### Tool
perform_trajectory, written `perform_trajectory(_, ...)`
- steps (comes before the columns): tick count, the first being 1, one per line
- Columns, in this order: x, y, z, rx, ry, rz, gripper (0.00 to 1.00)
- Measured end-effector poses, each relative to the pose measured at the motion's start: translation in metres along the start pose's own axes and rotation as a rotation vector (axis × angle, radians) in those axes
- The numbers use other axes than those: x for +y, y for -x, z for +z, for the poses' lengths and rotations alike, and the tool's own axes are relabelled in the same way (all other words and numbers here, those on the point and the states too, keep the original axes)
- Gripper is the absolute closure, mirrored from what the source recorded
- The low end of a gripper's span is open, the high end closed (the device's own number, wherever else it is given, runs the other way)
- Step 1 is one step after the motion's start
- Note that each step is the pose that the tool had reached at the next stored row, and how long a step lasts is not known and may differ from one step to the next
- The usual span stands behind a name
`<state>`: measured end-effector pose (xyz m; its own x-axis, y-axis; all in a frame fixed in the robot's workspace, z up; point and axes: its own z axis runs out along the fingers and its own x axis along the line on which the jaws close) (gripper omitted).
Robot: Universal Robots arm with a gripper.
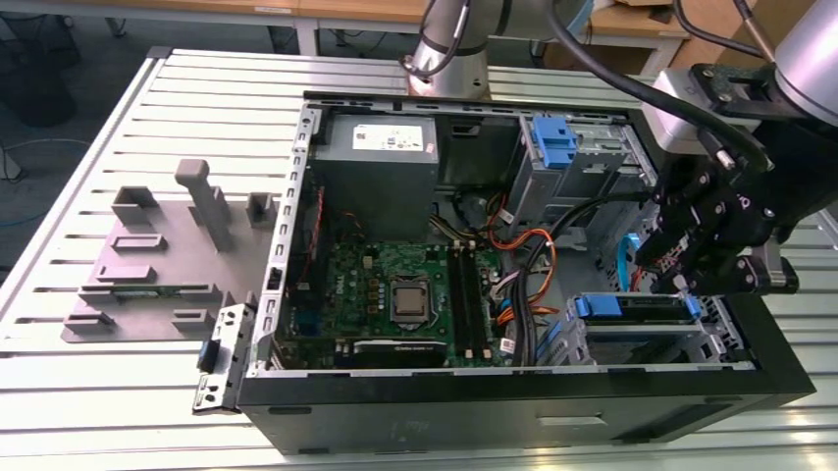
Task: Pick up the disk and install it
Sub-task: 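Insert the first disk wire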
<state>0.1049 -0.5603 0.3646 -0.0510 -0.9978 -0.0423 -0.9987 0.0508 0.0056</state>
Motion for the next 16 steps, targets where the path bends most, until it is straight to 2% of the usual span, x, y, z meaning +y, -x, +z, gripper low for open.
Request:
perform_trajectory(5, 0.0004, 0.0073, 0.0004, -0.0014, 0.0001, 0.0, 0.58)
perform_trajectory(16, 0.0009, 0.018, 0.0032, -0.0039, 0.0001, 0.0, 0.58)
